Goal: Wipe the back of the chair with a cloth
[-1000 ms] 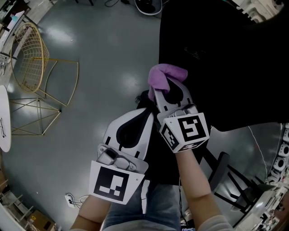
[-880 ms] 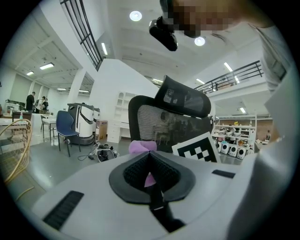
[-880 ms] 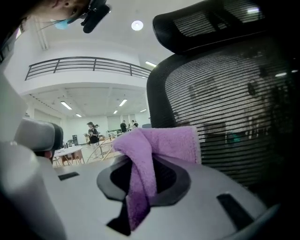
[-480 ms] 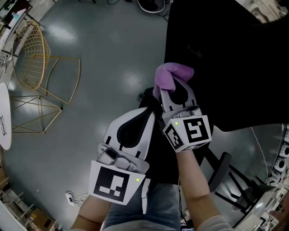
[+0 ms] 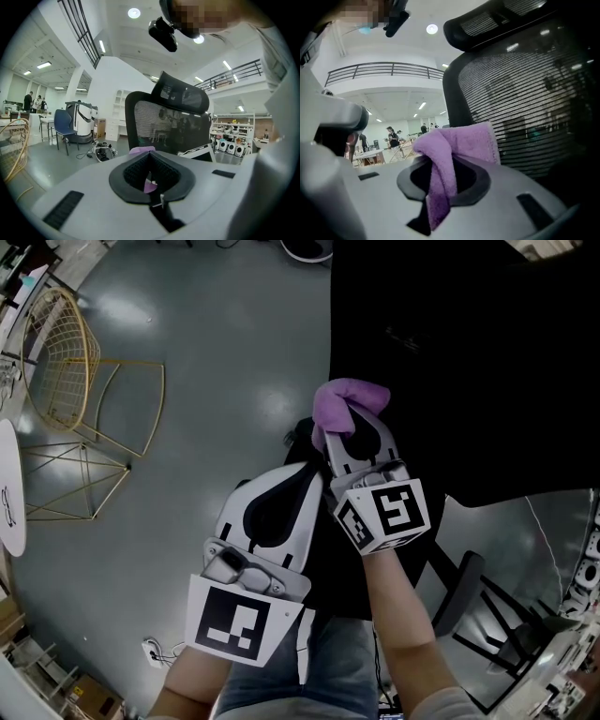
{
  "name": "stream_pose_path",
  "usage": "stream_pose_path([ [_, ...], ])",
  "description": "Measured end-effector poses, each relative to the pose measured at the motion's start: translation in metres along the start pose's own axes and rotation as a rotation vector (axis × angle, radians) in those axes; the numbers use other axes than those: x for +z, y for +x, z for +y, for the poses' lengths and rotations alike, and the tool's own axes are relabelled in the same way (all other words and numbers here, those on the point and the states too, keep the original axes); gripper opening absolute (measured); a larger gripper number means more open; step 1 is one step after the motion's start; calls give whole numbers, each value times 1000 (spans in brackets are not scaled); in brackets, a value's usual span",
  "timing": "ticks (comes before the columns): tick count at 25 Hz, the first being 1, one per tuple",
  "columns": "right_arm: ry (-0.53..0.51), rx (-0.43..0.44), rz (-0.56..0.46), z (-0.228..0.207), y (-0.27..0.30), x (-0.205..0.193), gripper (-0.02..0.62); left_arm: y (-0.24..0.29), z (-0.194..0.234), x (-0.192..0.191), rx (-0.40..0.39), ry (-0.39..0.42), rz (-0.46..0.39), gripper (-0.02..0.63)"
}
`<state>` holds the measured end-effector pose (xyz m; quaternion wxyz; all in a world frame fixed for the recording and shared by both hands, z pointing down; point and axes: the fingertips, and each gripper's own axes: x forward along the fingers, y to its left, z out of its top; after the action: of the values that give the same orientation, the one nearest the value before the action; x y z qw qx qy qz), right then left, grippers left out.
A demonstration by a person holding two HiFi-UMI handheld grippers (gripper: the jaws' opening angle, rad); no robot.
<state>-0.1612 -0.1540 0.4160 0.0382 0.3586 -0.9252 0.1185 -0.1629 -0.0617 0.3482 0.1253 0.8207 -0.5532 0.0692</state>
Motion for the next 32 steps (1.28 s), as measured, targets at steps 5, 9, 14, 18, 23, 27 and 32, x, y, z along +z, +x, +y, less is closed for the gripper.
stream_pose_path([
  [5,-4,-4,2,-8,-8,1,67,3,-7,-1,-13,6,7,9],
  [9,-10,-21,2,-18,-16,0,67,6,-13,-1,-25,9,8,9],
  [14,-16,-45,-2,-30,-26,1,67,10,-23,-3,-48,22,15,9],
  [18,-13,-66,-7,-42,-37,0,67,14,-32,-6,-64,25,22,9],
  [23,-12,-101,-7,-60,-54,-3,67,22,-49,-8,-93,36,26,9],
  [27,-13,-118,-6,-72,-68,-4,67,28,-64,-8,-112,48,31,9],
  [32,-13,-150,-8,-88,-89,-6,67,36,-84,-8,-143,54,31,9],
])
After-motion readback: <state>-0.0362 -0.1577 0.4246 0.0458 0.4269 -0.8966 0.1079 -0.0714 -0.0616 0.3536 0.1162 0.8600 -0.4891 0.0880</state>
